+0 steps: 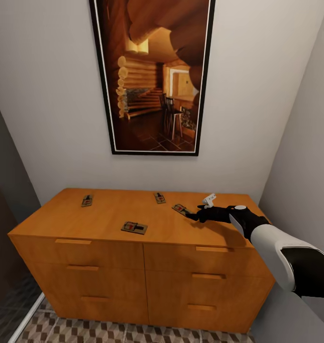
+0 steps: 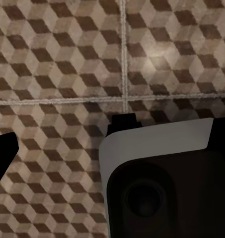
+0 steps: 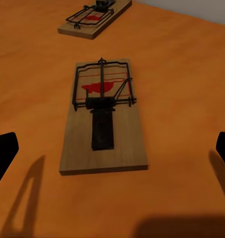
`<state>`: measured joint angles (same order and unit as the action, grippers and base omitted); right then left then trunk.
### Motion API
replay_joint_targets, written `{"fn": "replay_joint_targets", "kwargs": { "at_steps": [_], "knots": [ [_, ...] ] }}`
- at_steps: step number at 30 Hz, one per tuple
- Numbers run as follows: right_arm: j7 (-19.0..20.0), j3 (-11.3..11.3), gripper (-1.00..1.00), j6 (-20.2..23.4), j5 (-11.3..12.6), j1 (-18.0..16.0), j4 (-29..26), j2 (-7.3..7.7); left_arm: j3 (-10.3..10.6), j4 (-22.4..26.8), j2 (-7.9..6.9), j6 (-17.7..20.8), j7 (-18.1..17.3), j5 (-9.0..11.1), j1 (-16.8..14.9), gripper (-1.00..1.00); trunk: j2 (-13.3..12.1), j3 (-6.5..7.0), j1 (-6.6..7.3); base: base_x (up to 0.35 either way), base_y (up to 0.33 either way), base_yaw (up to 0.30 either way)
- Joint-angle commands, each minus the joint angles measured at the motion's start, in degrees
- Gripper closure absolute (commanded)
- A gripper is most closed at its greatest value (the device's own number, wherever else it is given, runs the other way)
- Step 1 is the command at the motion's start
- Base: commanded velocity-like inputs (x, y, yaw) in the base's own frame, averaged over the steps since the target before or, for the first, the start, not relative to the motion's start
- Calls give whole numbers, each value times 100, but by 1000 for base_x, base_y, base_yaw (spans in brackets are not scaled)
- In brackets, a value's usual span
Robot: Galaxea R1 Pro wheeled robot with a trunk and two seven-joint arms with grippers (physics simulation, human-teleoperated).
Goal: Take the four mousetraps from the cabinet in the bathroom and place them on the bathroom floor. Make sure all four end up on the same floor surface, and ensure that at least two of them are either under or directly next to the same bathroom sink.
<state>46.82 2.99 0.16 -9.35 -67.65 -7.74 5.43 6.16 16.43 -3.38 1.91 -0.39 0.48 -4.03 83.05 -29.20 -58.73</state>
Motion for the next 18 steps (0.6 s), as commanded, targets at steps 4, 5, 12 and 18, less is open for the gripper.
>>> {"fn": "replay_joint_targets", "kwargs": {
  "at_steps": [4,5,12,18],
  "knots": [
    [11,26,-100,2,-5,-4,-8,2,27,10,-5,20,-5,5,2,-100,3,-35,0,0,0,0],
    [11,26,-100,2,-5,-3,-8,2,27,10,-5,20,-5,5,3,-100,3,-40,0,0,0,0],
    [11,26,-100,2,-5,-3,-8,3,26,10,-5,20,-18,5,3,-100,3,-46,0,0,0,0],
    [11,26,-100,2,-5,-3,-8,4,25,17,-5,20,-22,5,2,-100,3,-49,0,0,0,0]
  ]
}}
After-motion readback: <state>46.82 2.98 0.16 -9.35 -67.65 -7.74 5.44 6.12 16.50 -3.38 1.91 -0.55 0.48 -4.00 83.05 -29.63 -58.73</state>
